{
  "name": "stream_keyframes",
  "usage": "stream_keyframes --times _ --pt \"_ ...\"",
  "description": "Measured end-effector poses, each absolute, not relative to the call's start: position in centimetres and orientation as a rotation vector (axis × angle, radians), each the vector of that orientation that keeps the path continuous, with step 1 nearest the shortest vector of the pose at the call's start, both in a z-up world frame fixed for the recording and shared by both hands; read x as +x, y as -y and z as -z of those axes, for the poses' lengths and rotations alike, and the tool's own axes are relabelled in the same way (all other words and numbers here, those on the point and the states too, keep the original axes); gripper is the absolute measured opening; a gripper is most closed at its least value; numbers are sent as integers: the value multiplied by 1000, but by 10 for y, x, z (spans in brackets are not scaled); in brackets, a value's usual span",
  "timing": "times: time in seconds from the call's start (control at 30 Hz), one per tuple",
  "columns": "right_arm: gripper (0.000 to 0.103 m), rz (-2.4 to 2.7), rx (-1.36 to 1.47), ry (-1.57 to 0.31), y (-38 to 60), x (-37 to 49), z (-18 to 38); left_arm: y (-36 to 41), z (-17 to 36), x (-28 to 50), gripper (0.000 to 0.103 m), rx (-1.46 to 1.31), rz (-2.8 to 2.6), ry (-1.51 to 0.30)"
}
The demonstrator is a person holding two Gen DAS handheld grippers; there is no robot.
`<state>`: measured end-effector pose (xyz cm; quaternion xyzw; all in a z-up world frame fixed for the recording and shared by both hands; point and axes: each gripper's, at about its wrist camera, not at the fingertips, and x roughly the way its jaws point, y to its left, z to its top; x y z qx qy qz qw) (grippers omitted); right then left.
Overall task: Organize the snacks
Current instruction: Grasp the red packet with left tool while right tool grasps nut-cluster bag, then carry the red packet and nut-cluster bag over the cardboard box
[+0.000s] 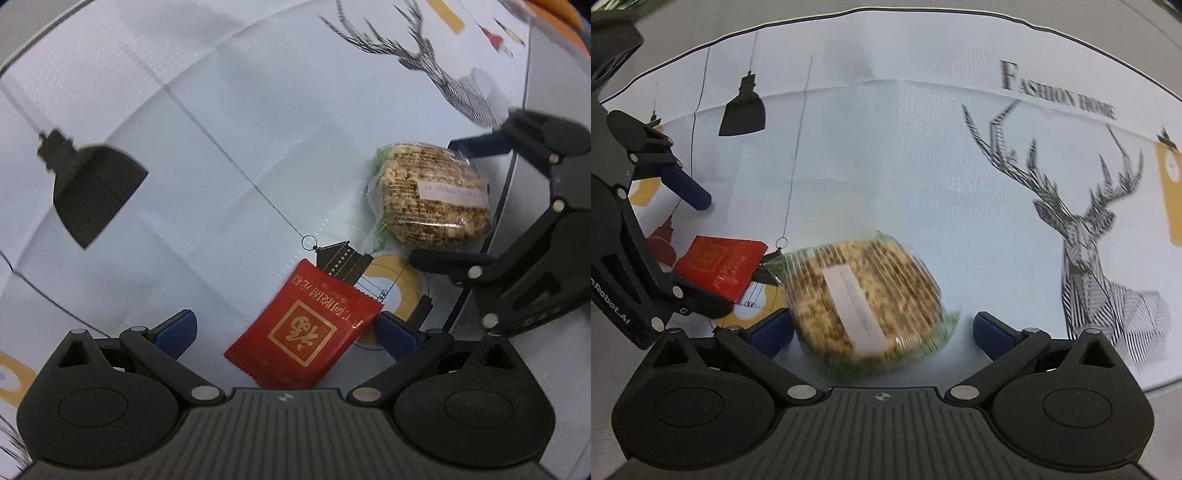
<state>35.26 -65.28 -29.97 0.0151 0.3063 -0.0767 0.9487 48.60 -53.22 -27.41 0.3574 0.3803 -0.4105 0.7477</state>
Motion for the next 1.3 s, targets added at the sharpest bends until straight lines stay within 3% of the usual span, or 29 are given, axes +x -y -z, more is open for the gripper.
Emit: stream_keyframes --times 0.03,0.07,0.1,0.5,0.67,0.87,1.3 --pt "102 151 28 -619 653 355 300 529 273 487 92 742 904 -849" --pt "95 147 26 -610 653 356 300 526 269 486 61 694 939 -872" --pt "82 138 27 -594 653 353 299 523 264 484 43 658 954 -880" --pt "82 335 185 -525 618 258 281 440 213 390 42 498 794 -896" --pt "82 381 314 -470 580 181 246 385 162 308 42 442 794 -842" --pt "82 391 280 -393 507 98 190 321 104 208 42 352 750 -742" --pt "82 208 222 -325 341 -55 101 159 52 39 42 302 539 -682"
